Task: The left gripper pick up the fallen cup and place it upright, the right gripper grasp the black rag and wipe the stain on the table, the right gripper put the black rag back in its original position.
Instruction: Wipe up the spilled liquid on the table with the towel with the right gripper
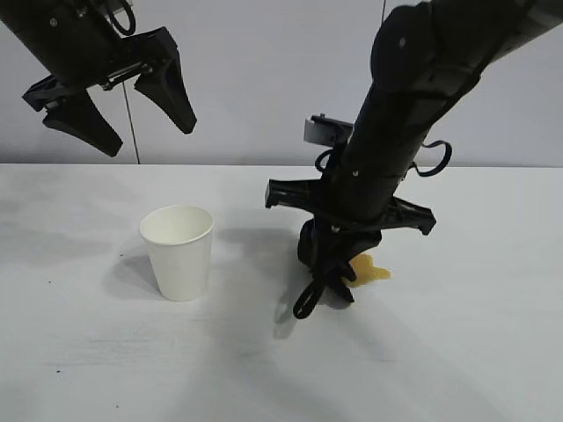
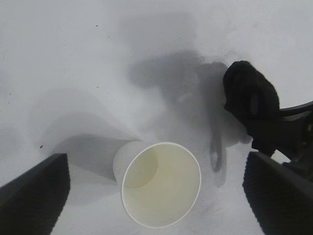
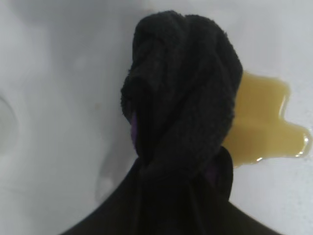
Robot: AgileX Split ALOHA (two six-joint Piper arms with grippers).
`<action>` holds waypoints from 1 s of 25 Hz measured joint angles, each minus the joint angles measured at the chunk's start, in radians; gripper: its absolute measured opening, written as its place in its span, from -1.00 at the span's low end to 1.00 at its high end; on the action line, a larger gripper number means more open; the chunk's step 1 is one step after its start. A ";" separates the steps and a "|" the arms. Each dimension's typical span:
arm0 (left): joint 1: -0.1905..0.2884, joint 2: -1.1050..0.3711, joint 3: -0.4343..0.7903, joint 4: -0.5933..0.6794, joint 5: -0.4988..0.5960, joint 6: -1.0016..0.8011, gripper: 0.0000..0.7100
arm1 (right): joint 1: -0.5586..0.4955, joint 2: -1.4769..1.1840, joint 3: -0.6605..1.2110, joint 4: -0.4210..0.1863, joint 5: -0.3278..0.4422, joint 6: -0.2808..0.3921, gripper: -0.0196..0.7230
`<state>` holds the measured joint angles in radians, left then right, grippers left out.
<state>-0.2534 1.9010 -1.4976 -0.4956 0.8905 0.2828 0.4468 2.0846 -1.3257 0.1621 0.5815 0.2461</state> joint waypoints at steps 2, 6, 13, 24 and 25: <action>0.000 0.000 0.000 0.005 0.001 0.000 0.96 | 0.000 0.013 0.000 -0.021 -0.005 0.024 -0.64; 0.000 0.000 0.000 0.006 0.004 0.000 0.96 | -0.020 0.013 -0.004 -0.112 -0.008 0.112 -0.64; 0.000 0.000 0.000 0.006 0.004 0.000 0.96 | -0.144 0.013 -0.008 -0.216 0.012 0.153 -0.64; 0.000 0.000 0.000 0.006 0.004 -0.001 0.96 | -0.160 0.013 -0.011 -0.178 0.046 0.086 -0.64; 0.000 0.000 0.000 0.006 0.004 -0.001 0.96 | -0.141 0.013 -0.011 -0.149 0.047 0.071 -0.64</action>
<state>-0.2534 1.9010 -1.4976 -0.4901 0.8942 0.2819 0.3063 2.0977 -1.3372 0.0135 0.6288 0.3172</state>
